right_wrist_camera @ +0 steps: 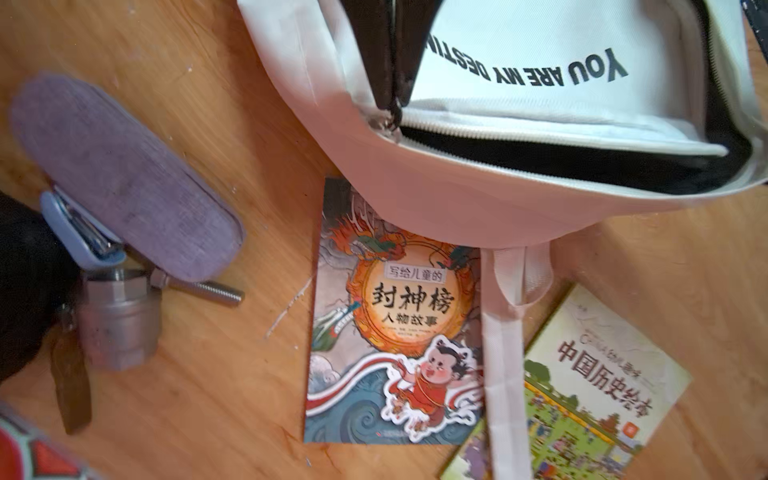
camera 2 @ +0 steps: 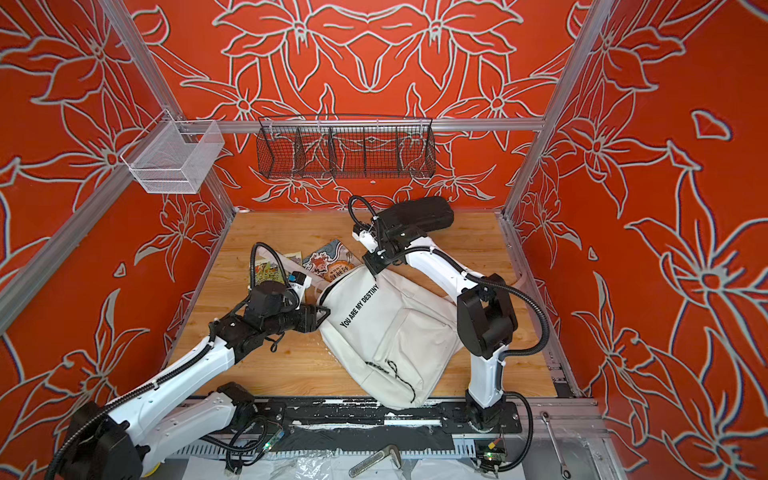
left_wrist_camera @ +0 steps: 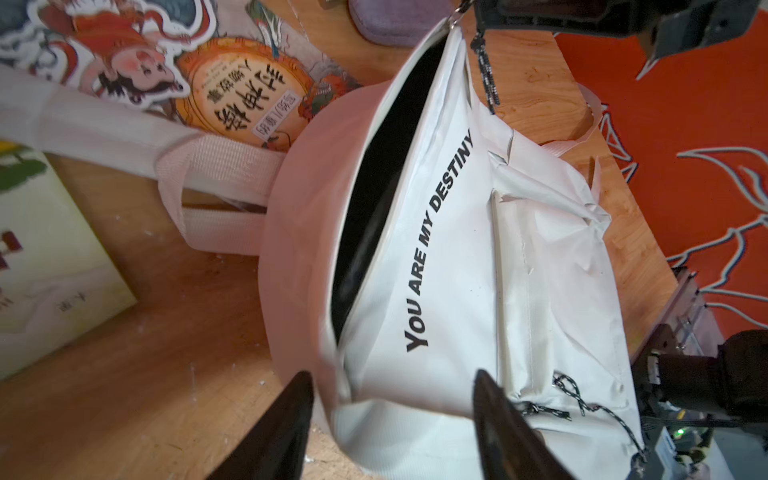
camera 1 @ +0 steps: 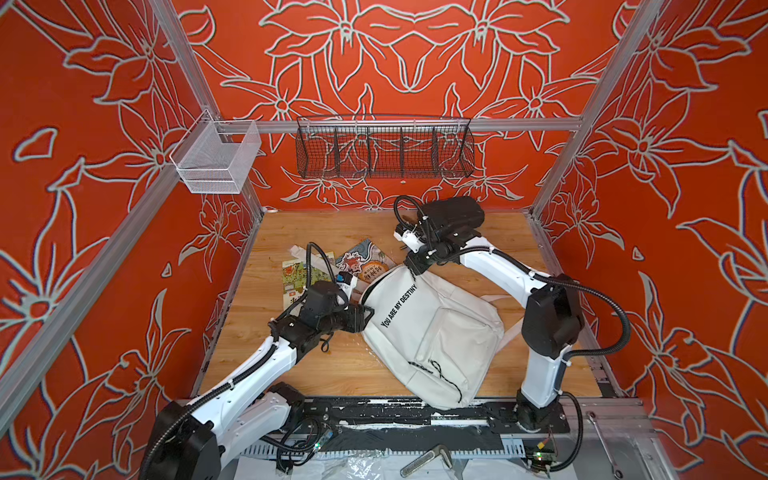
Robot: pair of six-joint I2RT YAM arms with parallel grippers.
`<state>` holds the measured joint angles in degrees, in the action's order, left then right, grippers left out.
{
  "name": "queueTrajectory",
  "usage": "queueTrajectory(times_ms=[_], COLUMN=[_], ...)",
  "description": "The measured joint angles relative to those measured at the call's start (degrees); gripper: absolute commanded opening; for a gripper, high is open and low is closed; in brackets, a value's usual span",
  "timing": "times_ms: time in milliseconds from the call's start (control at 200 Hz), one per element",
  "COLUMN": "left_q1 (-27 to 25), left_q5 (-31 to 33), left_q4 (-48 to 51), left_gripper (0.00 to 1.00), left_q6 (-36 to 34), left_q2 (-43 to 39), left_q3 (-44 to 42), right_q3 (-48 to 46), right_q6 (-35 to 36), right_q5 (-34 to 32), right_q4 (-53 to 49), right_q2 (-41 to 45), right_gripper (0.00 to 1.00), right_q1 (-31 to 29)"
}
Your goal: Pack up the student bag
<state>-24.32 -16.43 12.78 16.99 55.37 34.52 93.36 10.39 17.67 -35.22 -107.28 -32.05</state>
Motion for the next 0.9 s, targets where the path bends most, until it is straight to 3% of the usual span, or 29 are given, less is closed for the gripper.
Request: queueTrajectory(times_ms=[175, 450, 590, 756, 856, 901], left_q1=[0.92, 5.77, 7.37, 7.85, 7.85, 7.85], left_q5=[-0.31, -8.81, -13.2, -17.03, -18.32, -18.62], left_q4=[4.26, 11.15, 15.13, 15.78, 15.69, 15.56], left_gripper=[0.73, 0.66, 0.62, 0.59, 0.53, 0.4], left_q6=[-6.84, -16.7, -20.13, -22.29, -22.51, -22.36], left_q2=[4.87, 23.61, 29.9, 31.89, 32.92, 33.57], left_q3=[11.58, 27.85, 32.59, 33.38, 33.38, 33.38], right_q3=[-0.02, -0.31, -0.57, -0.59, -0.57, -0.44], right_q6=[2.1, 2.29, 2.16, 1.38, 1.18, 1.14], right_q5=[2.38, 4.39, 4.48, 4.48, 4.48, 4.46], right_q4=[1.49, 2.97, 2.99, 3.13, 3.13, 3.13], right_q2=[0.17, 0.5, 1.25, 1.66, 1.66, 1.66], right_gripper=[0.0, 0.0, 0.0, 0.0, 0.0, 0.0], right_q1=[-1.49, -3.08, -3.3, -3.37, -3.76, -4.11])
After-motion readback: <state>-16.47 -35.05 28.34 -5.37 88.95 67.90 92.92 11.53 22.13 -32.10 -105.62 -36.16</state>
